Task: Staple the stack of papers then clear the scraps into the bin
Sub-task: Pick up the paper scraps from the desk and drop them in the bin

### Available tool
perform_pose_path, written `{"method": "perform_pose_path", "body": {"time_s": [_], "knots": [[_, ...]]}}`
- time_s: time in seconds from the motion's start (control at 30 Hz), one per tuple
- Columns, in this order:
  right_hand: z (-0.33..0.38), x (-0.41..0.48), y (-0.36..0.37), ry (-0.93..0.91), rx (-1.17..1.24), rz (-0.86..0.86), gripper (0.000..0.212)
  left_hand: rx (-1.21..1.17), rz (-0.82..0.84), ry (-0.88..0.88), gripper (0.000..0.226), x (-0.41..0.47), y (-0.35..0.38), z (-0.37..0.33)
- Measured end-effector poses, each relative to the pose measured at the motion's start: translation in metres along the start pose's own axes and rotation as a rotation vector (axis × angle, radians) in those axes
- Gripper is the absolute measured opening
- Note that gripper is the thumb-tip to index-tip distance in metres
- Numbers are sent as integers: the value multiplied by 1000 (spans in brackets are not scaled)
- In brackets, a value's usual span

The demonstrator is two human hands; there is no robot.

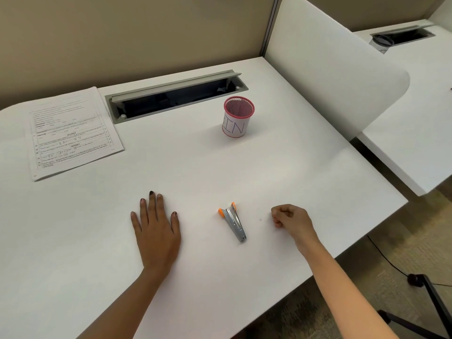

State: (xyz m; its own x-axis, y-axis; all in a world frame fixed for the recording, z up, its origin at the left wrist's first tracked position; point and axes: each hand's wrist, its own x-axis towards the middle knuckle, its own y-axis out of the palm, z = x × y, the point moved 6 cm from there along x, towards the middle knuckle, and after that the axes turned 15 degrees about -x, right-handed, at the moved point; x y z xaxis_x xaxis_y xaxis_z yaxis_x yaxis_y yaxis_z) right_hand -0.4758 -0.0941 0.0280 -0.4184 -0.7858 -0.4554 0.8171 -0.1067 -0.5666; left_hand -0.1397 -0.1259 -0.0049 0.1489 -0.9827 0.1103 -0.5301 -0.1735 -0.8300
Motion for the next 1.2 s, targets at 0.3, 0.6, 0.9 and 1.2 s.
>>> {"method": "perform_pose_path", "body": {"time_s": [0.3, 0.6, 0.9, 1.2], "knots": [[23, -20, 21, -321, -488, -210, 6, -9, -2, -1, 60, -1, -1, -1], [32, -10, 39, -250, -841, -113, 8, -6, 1, -4, 60, -1, -1, -1], [12, -10, 10, -25, -103, -60, 13, -10, 0, -4, 60, 0, 0, -1], [-10, -17, 2, 106, 205, 3, 9, -5, 0, 0, 60, 0, 1, 0]]}}
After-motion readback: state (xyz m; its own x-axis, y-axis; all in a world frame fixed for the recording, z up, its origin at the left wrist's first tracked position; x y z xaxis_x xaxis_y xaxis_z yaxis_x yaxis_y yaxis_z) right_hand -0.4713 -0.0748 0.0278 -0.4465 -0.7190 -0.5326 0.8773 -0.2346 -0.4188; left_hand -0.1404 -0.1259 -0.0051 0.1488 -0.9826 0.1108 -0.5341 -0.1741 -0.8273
